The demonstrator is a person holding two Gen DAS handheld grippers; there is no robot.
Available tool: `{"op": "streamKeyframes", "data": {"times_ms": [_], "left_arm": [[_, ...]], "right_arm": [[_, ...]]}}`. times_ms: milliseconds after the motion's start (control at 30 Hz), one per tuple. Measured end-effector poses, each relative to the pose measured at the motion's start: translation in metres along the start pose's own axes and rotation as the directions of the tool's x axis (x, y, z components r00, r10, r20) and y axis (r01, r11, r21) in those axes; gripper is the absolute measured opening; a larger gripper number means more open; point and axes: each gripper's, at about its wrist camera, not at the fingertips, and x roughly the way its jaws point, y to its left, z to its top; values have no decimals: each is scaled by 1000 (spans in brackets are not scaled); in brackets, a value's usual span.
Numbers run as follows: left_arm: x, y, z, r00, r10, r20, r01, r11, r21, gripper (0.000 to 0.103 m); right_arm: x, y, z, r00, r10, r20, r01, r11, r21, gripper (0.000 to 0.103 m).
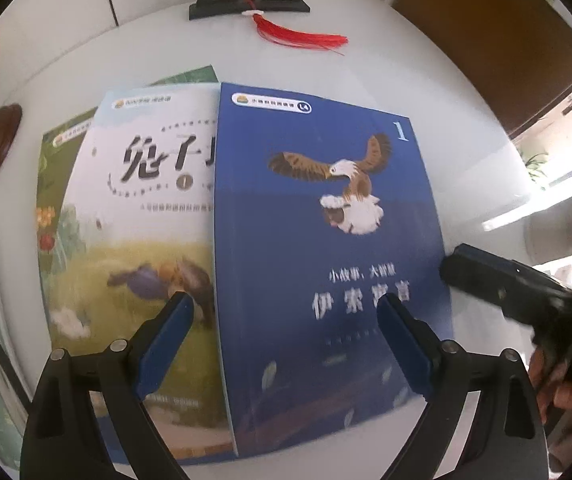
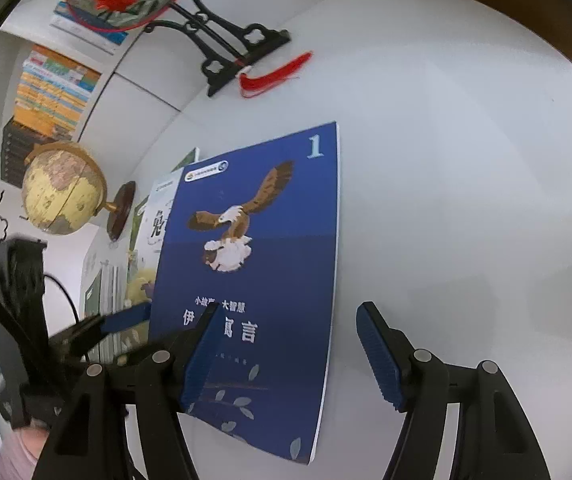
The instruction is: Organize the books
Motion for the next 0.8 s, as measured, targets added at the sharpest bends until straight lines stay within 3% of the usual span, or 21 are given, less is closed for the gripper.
{"op": "streamKeyframes", "data": {"times_ms": [67, 233, 333, 433, 567, 633, 733, 800], "left_arm": [[3, -6, -1, 1000, 29, 4, -29, 999, 22, 93], [2, -13, -22, 998, 63, 13, -63, 996, 67, 93], [0, -3, -34, 998, 64, 22, -64, 998, 15, 93], [-13, 24, -51, 997, 62, 46, -59, 996, -70, 91], [-20, 30, -63, 991, 130, 31, -126, 987, -98, 92], [-20, 31, -63, 991, 133, 23, -130, 985, -110, 92], [-18, 34, -67, 993, 116, 24, -111, 982, -149, 92], [-15, 39, -71, 998, 66, 9, -63, 981, -186, 93]], "right_arm": [[3, 2, -1, 999, 32, 3, -32, 999, -28, 67], [11, 14, -4, 997, 61, -35, -64, 995, -80, 79], [19, 25, -5, 994, 67, -84, -77, 990, -121, 81], [26, 30, -9, 985, 133, -109, -145, 984, -107, 81], [30, 38, -19, 964, 219, -152, -237, 965, -115, 80], [29, 35, -27, 965, 192, -179, -214, 970, -112, 77], [20, 23, -38, 958, 229, -174, -246, 966, -84, 77], [21, 20, -41, 946, 270, -178, -283, 958, -51, 77]]}}
